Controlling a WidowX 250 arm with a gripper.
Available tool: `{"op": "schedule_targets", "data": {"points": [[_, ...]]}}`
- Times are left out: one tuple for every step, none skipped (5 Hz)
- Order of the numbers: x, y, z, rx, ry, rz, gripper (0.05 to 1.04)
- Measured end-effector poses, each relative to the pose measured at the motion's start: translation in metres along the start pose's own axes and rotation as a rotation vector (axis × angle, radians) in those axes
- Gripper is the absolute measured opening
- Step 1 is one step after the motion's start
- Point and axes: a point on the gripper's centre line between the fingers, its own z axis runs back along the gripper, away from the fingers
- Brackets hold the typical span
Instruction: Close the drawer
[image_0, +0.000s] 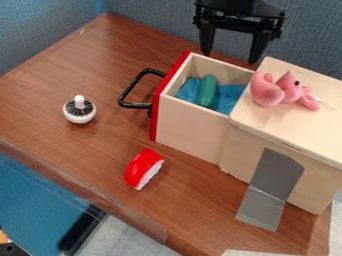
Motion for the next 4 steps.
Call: {"op": "schedule_targets", "data": {"points": [[-0.005, 0.001, -0.012, 0.015, 0.035, -0.001, 1.002], [-0.005, 0.025, -0.022, 0.048, 0.083, 0.059, 1.001], [-0.014, 0.062, -0.036, 0.098, 0.136, 0.117, 1.001], [-0.021, 0.086, -0.035, 0.083, 0.155, 0.139, 1.001]]}}
